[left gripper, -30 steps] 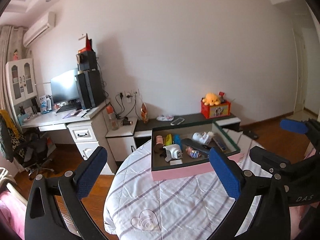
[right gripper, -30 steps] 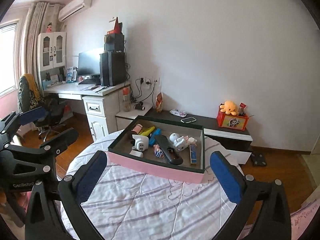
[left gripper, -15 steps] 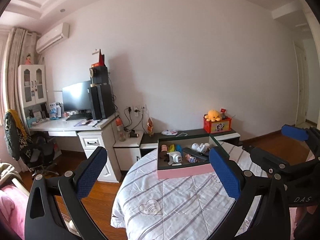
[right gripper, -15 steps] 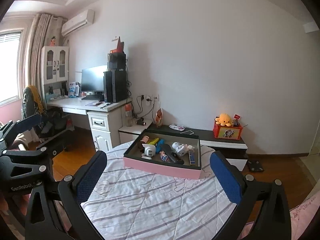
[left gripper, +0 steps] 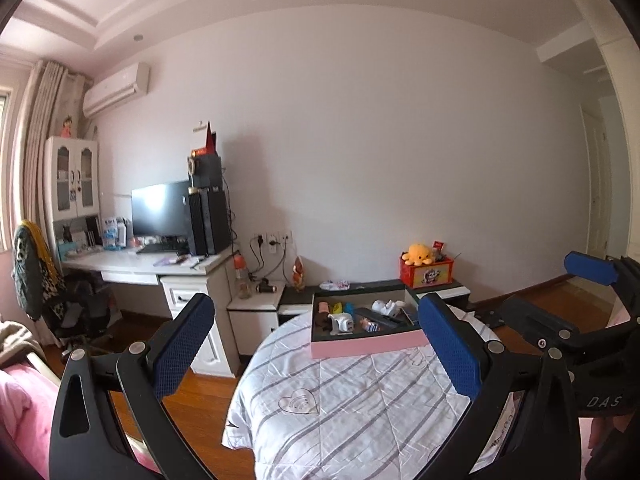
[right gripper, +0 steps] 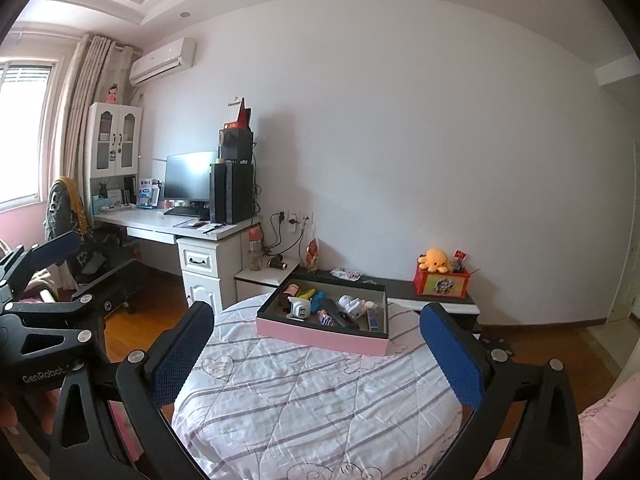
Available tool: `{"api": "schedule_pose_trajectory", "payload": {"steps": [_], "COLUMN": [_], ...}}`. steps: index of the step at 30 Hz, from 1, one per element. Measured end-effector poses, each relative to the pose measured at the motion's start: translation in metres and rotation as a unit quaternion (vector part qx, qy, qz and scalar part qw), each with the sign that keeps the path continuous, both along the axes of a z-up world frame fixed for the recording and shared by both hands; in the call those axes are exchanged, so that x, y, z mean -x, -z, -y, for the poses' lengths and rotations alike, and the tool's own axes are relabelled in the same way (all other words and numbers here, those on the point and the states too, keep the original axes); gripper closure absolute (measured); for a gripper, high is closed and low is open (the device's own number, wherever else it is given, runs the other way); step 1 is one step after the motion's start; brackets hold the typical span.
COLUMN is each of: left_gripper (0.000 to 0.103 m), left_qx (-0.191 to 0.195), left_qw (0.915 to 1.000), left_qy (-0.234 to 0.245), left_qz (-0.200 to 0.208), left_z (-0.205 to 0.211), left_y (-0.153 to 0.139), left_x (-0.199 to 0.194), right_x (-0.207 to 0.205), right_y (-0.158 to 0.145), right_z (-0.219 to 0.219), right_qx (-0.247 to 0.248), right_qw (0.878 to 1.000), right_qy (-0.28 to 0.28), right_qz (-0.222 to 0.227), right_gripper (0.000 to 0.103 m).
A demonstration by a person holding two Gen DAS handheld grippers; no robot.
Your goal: Organize rigid objects
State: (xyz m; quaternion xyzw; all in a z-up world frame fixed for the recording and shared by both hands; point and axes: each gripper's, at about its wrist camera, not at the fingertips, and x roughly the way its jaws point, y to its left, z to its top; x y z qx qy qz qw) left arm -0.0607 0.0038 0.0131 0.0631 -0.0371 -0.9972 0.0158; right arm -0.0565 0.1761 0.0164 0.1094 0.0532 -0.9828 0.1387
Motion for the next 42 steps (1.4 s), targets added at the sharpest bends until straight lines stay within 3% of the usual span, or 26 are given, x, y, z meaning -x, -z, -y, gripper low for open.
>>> {"api": "schedule_pose_trajectory", "payload": {"steps": [20,42], "left_gripper": [0.0,0.0], "left_qx": [0.001,0.015], "left_qw": [0.9973,0.9961], "left_qy": [-0.004,-0.004], "left_qz": [-0.073,-0.087], "left_z": [0.002,0.015], "left_y": [-0.019,0.002], "left_x": [-0.084,-0.078], "right_x": [-0.072,-0.07], "right_y": [-0.021,-0.002], "right_z": [0.007,0.021], "right_qx": [-0.001,0.002], "right_qw": [0.996,0.995], "right_qy": [0.007,0.007], "right_qz": [-0.088,-0.1], "right_gripper": [0.0,0.0]}}
